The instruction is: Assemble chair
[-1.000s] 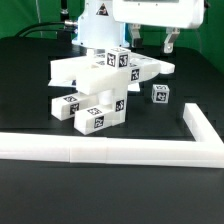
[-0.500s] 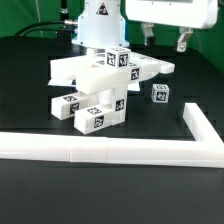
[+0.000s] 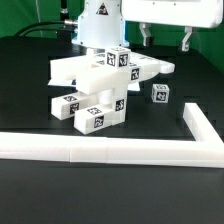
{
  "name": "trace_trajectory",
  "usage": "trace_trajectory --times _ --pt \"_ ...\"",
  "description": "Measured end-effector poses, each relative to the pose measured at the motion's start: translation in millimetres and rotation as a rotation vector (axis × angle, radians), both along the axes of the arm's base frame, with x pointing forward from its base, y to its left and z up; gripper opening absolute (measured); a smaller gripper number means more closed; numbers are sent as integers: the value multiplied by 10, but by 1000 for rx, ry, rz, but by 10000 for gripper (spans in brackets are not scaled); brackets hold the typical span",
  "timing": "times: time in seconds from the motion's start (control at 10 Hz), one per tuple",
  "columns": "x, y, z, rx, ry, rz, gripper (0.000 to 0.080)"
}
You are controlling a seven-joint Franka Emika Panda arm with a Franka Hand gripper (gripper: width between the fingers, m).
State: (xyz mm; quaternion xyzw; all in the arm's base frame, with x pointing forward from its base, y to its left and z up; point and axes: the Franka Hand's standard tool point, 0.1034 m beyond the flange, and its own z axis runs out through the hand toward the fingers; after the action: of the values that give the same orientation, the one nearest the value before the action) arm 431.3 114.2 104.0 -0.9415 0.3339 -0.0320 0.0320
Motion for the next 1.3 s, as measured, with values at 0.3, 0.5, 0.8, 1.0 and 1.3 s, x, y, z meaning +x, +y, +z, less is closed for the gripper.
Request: trace_trajectory --times 0.3,0.5,0.8,1.0,1.3 --pt "-25 32 -37 -23 0 221 649" --pt "-29 32 -47 -24 -1 276 649" --pt "-9 69 -231 -49 -32 305 649" --pt "12 -52 -272 -56 -31 335 649" --pt "93 -158 -224 -59 -31 368 649"
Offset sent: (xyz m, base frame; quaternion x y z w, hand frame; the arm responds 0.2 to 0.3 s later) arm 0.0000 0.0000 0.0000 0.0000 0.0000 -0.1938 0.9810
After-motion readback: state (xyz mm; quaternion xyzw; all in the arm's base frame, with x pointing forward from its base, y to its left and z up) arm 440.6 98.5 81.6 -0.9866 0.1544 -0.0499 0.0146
